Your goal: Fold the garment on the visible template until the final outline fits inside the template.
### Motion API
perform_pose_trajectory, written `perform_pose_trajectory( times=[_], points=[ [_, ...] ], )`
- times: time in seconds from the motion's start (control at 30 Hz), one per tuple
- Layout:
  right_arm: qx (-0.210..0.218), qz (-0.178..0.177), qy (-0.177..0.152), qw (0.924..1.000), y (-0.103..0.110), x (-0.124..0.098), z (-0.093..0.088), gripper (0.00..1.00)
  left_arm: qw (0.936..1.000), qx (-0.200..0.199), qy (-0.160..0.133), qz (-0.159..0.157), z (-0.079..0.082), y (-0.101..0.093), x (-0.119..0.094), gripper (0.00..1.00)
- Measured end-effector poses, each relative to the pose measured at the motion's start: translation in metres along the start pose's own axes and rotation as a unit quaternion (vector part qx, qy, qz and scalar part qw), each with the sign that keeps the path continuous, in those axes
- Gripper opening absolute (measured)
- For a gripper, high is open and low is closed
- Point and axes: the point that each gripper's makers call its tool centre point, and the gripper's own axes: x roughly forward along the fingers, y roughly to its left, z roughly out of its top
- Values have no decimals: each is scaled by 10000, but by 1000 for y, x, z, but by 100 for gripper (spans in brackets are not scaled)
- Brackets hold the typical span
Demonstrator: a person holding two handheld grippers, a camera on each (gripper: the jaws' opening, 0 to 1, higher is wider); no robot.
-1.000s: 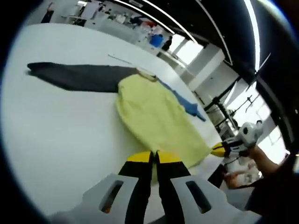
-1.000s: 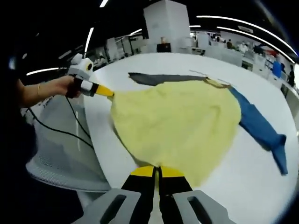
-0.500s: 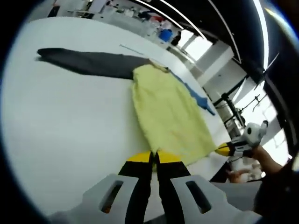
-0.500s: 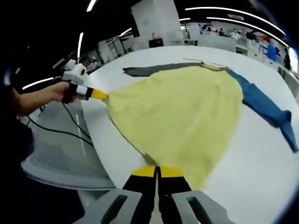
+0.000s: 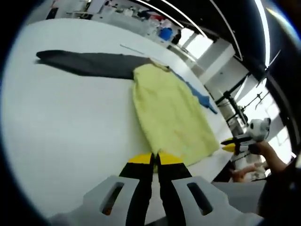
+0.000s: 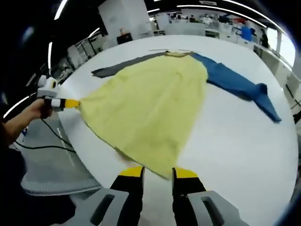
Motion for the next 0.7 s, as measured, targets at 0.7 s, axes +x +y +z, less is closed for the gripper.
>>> perform_pose_trajectory(
  times=[0.7],
  points=[
    [601,-911,-21,9940,-6,10,-4,4,10000,-13,40,44,-3,2,1,1]
  ],
)
